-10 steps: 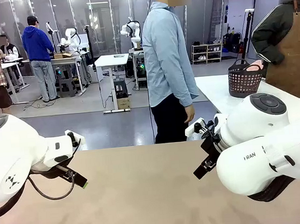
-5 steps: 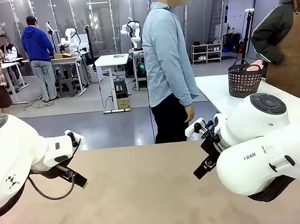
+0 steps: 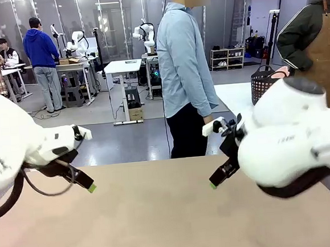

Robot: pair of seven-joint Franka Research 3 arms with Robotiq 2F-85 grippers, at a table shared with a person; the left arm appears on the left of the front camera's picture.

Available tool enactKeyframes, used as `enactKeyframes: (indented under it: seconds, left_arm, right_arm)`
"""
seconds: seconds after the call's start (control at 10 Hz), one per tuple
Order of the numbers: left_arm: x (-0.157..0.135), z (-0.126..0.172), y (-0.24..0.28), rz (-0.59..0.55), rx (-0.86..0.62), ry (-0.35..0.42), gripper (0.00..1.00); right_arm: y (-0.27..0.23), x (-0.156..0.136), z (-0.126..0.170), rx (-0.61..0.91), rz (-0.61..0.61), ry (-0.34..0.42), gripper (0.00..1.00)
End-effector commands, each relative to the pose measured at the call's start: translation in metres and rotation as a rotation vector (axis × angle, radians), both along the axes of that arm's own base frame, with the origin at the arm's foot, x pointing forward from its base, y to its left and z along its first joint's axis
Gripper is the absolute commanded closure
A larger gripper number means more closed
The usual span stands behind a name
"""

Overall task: Fold the towel.
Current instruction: Grab the top end of the 100 cm Hotel Towel extended by the human.

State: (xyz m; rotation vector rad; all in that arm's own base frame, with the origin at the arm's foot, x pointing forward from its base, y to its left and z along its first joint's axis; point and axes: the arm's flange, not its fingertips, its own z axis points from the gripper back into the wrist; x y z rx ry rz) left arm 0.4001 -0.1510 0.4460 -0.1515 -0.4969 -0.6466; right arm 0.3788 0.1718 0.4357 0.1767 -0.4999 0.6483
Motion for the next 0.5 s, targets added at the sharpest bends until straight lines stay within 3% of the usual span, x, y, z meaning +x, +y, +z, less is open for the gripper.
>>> enactKeyframes:
  seconds: [0.0,0.2,0.4]
  left_arm:
    - [-0.007,0.034,0.039,-0.007,-0.193,0.11,0.0]
    - [-0.026,0.051,0.069,0.02,-0.386,0.116,0.0]
    - [-0.05,0.058,0.104,0.036,-0.534,0.126,0.0]
  right_arm:
    - [-0.034,-0.009,0.052,0.168,0.082,0.093,0.0]
    - [-0.067,-0.03,0.078,0.394,0.092,0.138,0.0]
    - [-0.108,-0.054,0.085,0.578,0.084,0.154,0.0]
